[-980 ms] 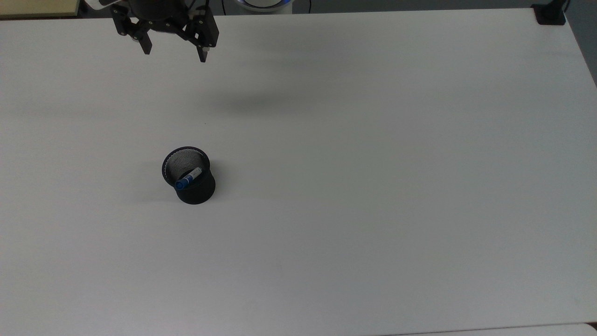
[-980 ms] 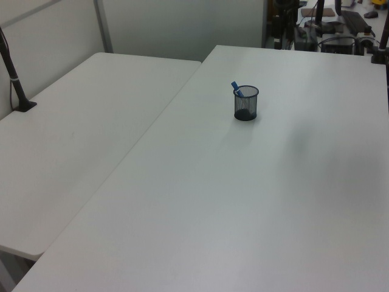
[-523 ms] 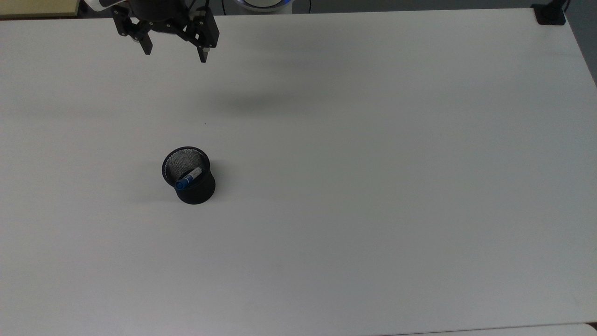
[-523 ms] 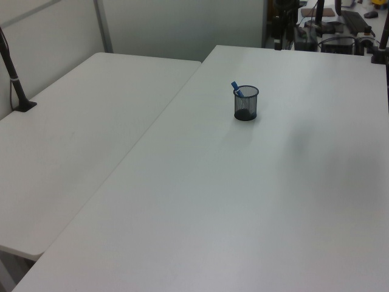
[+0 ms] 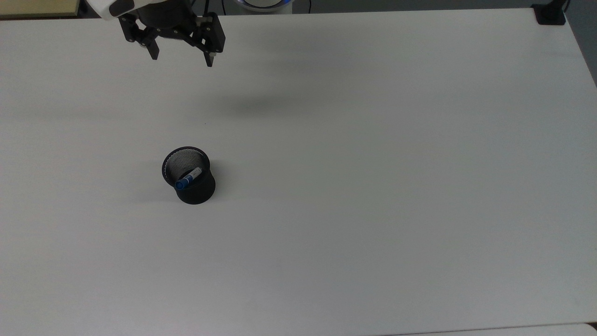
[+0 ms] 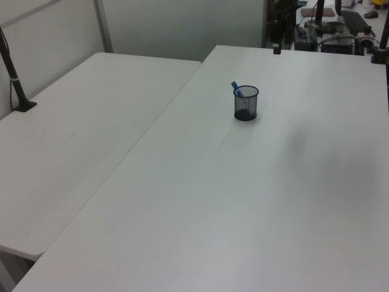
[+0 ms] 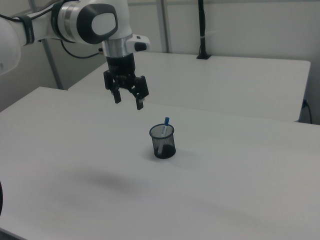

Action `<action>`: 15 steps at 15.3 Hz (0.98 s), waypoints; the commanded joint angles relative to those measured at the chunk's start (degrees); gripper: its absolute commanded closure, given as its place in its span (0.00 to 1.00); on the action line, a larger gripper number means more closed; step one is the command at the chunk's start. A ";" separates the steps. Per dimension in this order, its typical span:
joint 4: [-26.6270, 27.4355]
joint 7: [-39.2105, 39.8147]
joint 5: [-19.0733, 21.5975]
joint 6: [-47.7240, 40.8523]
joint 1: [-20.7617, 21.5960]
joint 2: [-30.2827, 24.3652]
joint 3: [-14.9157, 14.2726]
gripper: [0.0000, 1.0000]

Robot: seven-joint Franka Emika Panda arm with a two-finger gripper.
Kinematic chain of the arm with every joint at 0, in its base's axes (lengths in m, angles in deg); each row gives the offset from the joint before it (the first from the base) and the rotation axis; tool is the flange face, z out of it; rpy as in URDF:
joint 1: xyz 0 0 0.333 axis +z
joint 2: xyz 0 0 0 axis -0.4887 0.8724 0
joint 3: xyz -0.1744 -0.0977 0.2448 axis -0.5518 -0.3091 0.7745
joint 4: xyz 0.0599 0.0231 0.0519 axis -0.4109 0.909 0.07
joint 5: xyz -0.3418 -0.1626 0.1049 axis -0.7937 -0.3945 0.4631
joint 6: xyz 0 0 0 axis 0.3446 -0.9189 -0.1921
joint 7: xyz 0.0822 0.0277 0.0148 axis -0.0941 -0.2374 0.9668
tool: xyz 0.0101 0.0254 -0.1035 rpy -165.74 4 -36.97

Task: Remove the marker
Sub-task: 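Lower the open gripper onto the blue-capped marker in the cup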

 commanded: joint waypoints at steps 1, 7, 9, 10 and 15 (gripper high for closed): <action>1.56 0.75 0.26 5.78 0.24 0.33 0.15 0.02; 2.27 0.49 -1.14 22.03 0.42 7.88 0.06 0.05; 2.10 0.49 -2.37 27.30 0.42 10.60 -0.20 0.08; 2.01 0.40 -2.55 29.94 0.42 11.75 -0.38 0.10; 1.92 0.22 -3.69 36.90 0.42 15.62 -0.55 0.22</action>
